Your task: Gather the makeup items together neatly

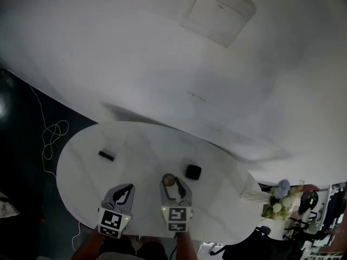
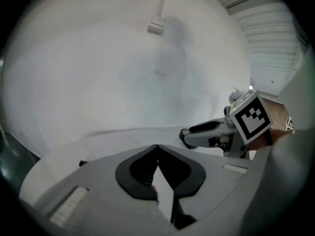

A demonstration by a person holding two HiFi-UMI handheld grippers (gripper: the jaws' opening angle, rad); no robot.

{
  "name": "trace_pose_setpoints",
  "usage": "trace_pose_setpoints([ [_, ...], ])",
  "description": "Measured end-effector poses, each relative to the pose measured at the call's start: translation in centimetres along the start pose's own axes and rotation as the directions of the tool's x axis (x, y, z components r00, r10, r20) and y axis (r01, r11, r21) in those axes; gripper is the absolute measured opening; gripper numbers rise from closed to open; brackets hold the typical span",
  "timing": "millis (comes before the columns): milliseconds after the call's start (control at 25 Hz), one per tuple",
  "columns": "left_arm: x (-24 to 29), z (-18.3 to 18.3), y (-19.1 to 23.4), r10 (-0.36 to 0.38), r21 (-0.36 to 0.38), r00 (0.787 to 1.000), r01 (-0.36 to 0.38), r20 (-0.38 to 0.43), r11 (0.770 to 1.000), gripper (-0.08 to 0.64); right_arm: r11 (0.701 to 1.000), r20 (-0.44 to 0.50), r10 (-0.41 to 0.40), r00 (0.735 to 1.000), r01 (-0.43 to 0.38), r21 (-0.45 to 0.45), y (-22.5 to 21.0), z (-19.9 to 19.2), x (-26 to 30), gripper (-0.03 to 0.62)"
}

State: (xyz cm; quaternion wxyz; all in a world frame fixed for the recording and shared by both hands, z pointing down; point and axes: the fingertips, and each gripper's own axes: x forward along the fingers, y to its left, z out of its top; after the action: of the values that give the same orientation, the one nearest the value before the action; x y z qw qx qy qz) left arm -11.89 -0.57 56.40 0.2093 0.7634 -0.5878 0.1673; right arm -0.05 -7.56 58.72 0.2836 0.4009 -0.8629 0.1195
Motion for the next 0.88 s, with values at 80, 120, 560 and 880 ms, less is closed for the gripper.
trace_pose_setpoints([
  [80, 0.1, 0.9, -1.1, -0.03, 0.02, 1.0, 0.029, 0.008, 0.999, 0.011, 0.999, 0.007, -0.031, 0.999, 0.031, 0.014, -0.8, 0.0, -1.5, 0.215],
  [120, 0.1, 1.2, -1.7, -0.044, 0.03, 0.999, 0.044, 0.011, 0.999, 0.011, 0.999, 0.01, -0.047, 0.999, 0.046, 0.021, -1.1, 0.0, -2.3, 0.215],
  [560, 0.7, 2.6, -9.9, -0.215, 0.12, 0.976, 0.212, 0.016, 0.97, 0.011, 0.963, 0.017, -0.241, 0.97, 0.237, 0.124, -6.3, -3.4, -10.9, 0.215],
  [880, 0.9, 1.8, -14.8, -0.278, 0.151, 0.961, 0.274, -0.001, 0.95, 0.011, 0.931, -0.01, -0.322, 0.947, 0.319, 0.178, -9.1, -7.4, -15.4, 0.215],
])
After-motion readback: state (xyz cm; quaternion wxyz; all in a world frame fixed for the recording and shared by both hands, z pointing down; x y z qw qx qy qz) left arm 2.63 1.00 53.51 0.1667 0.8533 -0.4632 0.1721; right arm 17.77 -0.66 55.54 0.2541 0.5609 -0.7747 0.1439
